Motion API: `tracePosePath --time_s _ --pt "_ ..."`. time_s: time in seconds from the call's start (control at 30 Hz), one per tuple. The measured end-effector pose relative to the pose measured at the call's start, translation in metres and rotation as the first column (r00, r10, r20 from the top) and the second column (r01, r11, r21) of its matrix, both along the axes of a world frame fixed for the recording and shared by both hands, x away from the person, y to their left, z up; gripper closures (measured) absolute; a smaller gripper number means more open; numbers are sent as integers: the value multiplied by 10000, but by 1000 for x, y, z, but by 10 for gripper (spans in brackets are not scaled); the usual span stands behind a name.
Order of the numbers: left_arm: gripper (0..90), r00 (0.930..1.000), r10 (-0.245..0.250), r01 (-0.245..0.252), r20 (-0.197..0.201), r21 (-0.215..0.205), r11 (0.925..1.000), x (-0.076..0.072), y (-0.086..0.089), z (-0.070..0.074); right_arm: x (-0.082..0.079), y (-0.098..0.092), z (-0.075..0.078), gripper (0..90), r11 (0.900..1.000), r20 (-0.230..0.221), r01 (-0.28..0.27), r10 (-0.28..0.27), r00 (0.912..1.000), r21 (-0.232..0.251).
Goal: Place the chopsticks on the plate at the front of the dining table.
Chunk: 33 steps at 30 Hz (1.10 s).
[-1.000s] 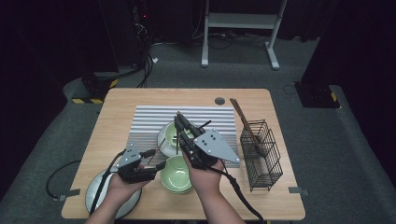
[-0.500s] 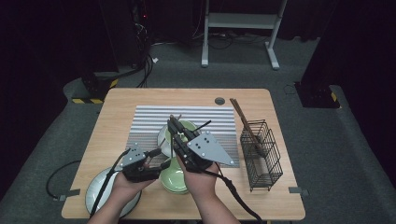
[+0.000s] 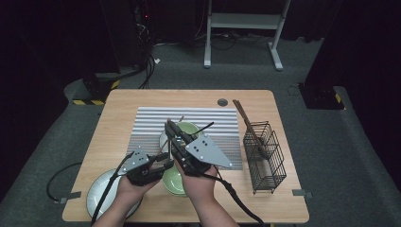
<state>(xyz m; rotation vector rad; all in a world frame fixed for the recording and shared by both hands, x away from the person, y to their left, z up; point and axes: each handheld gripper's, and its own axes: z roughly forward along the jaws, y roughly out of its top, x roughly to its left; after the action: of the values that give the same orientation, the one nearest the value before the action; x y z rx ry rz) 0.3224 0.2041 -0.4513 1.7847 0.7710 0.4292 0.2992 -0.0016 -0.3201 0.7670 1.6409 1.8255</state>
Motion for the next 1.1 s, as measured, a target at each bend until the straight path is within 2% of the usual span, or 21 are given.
tracePosePath --time_s 0.07,0.33,0.6,0.7,0.93,1.1 --pt "654 10000 -91 91 18 78 9999 -1 -3 -2 1 1 -1 829 10000 -50 -5 5 10000 14" --pt "775 9996 37 -46 293 317 9995 -3 -6 -3 2 2 -1 828 9999 -136 -83 84 9999 82" --pt "790 9981 125 -142 600 275 9995 -5 -7 -3 3 3 -3 828 9997 -264 -210 213 9994 105" --pt "790 9984 80 -91 565 197 9998 -7 -7 -3 3 4 -4 828 9997 -308 -237 240 9992 113" --pt "835 9966 106 -121 821 175 9998 -9 -7 -1 4 2 -3 829 9993 -347 -291 299 9990 232" --pt "848 9956 -23 -13 932 385 9993 -12 -10 -1 6 1 -4 827 9993 -493 -251 265 9984 276"
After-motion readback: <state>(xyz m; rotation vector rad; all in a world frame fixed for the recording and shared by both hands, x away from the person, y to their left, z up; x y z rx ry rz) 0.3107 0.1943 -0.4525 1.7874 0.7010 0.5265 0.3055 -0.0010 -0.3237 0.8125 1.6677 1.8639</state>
